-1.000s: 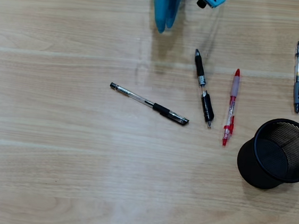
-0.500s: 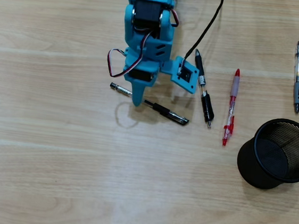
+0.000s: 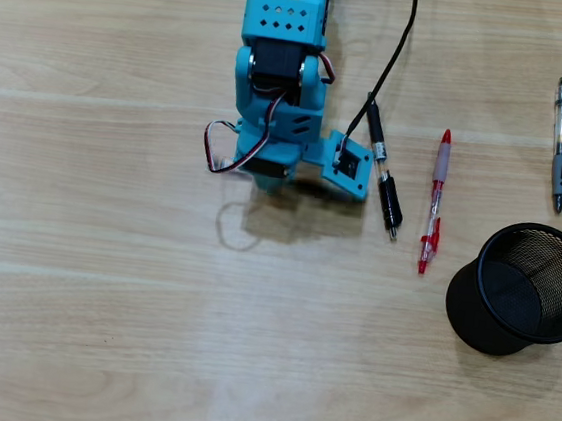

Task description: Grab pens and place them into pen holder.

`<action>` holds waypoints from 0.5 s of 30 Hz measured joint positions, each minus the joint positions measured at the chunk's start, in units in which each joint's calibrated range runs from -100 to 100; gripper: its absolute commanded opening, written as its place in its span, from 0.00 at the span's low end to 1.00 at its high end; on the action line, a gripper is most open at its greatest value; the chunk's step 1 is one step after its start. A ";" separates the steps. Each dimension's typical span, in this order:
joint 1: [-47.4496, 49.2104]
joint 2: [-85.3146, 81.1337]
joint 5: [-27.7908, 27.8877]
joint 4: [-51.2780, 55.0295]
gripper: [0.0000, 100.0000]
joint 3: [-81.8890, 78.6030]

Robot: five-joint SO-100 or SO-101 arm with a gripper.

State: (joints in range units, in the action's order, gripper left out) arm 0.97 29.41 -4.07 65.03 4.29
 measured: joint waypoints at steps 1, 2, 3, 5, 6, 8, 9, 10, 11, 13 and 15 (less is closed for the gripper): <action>0.00 0.08 -0.31 0.00 0.02 0.09; 0.00 0.08 -1.72 0.00 0.02 0.09; 0.00 0.08 -2.24 0.00 0.02 0.44; 0.34 -1.86 -4.17 0.09 0.02 3.01; 0.93 -2.62 -5.22 0.17 0.02 3.98; 3.21 -5.76 -7.62 0.09 0.02 6.46; 4.73 -8.29 -9.44 0.09 0.02 8.23; 6.16 -11.09 -11.63 0.09 0.02 9.92; 7.51 -13.71 -14.19 -0.26 0.02 11.86; 9.96 -18.28 -19.98 -3.45 0.02 14.43; 12.92 -21.16 -25.98 -9.82 0.02 15.14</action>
State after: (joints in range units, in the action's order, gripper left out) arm 13.89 8.25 -30.05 55.21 19.43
